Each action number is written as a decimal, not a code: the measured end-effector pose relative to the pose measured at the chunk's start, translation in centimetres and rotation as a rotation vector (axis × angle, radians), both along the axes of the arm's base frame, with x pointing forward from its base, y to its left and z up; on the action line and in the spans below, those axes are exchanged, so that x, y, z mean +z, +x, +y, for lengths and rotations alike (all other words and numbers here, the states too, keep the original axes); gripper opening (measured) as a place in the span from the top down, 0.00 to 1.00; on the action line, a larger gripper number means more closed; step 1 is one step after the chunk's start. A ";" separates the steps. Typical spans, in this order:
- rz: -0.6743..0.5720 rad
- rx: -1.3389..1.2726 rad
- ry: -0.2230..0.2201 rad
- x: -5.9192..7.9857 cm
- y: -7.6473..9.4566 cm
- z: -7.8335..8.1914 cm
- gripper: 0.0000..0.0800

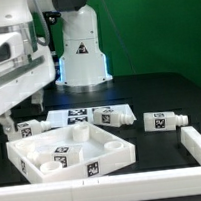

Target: Assemble square table

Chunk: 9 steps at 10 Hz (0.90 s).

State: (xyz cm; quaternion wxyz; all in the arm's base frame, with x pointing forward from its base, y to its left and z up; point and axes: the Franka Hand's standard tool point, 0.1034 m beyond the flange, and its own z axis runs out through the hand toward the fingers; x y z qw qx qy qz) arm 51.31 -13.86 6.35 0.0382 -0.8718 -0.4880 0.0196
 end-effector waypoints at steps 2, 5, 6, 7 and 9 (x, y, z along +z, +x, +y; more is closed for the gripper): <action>0.060 -0.078 0.012 0.5 1.2 -1.1 0.19; 0.063 -0.076 0.013 0.3 1.0 -1.0 0.19; 0.054 -0.117 0.006 0.3 1.5 -1.0 0.19; 0.025 -0.202 -0.005 -0.1 2.7 -0.9 0.19; 0.013 -0.411 0.021 -1.9 4.2 0.4 0.19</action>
Offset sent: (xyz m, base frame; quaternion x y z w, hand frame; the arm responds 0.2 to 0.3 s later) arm 0.0000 0.0000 0.0000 0.0000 0.0000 0.0000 1.0000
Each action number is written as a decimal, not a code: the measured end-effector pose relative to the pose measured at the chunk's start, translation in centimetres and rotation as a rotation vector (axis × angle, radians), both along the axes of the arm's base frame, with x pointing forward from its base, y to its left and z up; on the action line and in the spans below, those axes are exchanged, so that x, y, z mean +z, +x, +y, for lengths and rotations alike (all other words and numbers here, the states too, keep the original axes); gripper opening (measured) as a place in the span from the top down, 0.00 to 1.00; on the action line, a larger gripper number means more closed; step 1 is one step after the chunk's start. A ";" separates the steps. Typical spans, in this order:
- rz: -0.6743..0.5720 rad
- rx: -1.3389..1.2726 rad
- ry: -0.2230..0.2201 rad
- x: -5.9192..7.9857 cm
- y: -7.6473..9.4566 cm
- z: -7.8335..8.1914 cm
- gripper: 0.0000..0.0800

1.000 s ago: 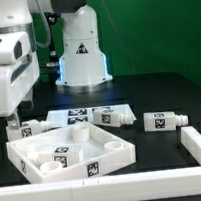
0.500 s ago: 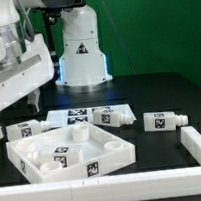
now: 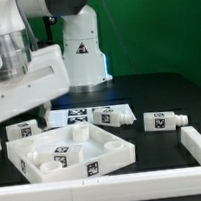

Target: Assemble square table

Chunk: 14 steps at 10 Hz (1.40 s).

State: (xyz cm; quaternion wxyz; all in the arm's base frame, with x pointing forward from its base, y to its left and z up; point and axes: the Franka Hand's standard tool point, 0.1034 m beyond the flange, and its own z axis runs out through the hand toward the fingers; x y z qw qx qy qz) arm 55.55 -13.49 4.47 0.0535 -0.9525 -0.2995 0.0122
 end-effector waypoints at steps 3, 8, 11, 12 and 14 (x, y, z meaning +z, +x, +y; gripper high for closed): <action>-0.002 -0.021 0.016 -0.4 0.2 -0.1 0.19; -0.027 -0.030 0.010 -3.1 -0.7 -0.8 0.19; -0.038 -0.042 0.005 -3.4 -0.5 -0.8 0.33; -0.038 -0.042 0.005 -3.4 -0.5 -0.8 0.50; -0.038 -0.042 0.005 -3.5 -0.5 -0.8 0.73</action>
Offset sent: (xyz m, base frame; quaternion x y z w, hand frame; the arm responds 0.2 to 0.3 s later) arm 0.0000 0.0000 0.0000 0.0000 0.0000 0.0000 1.0000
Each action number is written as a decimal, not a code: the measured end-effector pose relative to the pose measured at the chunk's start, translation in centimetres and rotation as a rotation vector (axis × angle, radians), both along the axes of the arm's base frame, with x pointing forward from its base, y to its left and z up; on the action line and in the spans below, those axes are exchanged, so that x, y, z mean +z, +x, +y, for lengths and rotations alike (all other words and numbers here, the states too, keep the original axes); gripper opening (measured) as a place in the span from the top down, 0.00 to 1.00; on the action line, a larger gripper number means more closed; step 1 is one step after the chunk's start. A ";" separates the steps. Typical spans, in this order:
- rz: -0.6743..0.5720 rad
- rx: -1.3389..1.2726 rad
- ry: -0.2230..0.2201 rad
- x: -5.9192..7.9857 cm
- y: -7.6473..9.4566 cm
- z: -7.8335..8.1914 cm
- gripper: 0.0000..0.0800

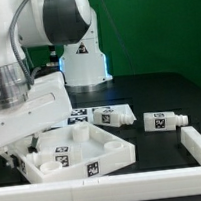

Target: Assemble square table

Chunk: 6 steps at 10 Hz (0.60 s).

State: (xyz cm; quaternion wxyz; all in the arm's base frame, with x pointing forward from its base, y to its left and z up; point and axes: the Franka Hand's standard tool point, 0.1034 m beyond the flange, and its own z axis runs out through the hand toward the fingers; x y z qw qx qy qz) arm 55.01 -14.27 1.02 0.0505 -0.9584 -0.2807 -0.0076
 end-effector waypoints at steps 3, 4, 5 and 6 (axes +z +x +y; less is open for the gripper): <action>-0.009 -0.081 -0.003 0.2 0.7 0.8 0.93; -0.029 -0.145 -0.008 0.4 1.4 1.7 0.93; -0.012 -0.237 -0.005 0.1 1.3 3.1 0.93; 0.029 -0.339 0.004 0.0 1.1 4.3 0.93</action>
Offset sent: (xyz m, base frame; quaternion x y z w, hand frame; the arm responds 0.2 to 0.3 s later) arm 0.0202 0.0269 0.0095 -0.0361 0.0620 0.1647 0.9837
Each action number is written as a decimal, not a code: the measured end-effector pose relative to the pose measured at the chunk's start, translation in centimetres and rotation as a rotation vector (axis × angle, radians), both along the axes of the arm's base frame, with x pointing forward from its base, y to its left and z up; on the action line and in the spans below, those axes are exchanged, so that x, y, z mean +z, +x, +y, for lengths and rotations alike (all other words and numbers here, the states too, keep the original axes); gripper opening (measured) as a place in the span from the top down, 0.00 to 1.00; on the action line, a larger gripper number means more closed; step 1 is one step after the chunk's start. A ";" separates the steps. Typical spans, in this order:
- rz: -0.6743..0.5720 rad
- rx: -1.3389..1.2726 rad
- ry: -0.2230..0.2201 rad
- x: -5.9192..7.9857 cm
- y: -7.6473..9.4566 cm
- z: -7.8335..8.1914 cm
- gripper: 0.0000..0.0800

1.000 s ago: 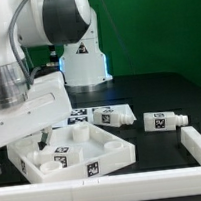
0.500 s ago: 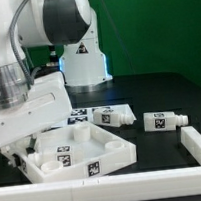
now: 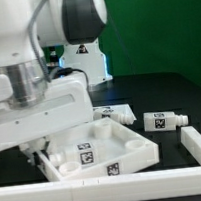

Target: Assemble square table

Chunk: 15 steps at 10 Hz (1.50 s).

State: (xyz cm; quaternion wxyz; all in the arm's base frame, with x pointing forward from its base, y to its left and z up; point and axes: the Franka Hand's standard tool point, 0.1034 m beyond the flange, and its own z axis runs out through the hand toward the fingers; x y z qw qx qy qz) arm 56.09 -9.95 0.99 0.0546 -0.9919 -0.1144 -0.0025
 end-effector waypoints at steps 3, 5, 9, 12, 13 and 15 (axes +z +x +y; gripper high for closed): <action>0.072 -0.195 0.018 -0.1 0.1 3.2 0.93; 0.081 -0.202 0.013 -0.1 0.2 5.5 0.93; 0.085 -0.222 0.013 -0.1 0.2 5.7 0.93; 0.112 -0.391 -0.046 -0.2 0.3 7.9 0.92; 0.113 -0.400 -0.068 -0.2 0.3 7.9 0.91; 0.109 -0.385 -0.095 -0.1 0.3 7.8 0.91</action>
Offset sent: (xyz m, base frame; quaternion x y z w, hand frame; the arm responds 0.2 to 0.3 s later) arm 0.0191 0.0478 -0.0063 -0.0449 0.0017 0.0638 0.9970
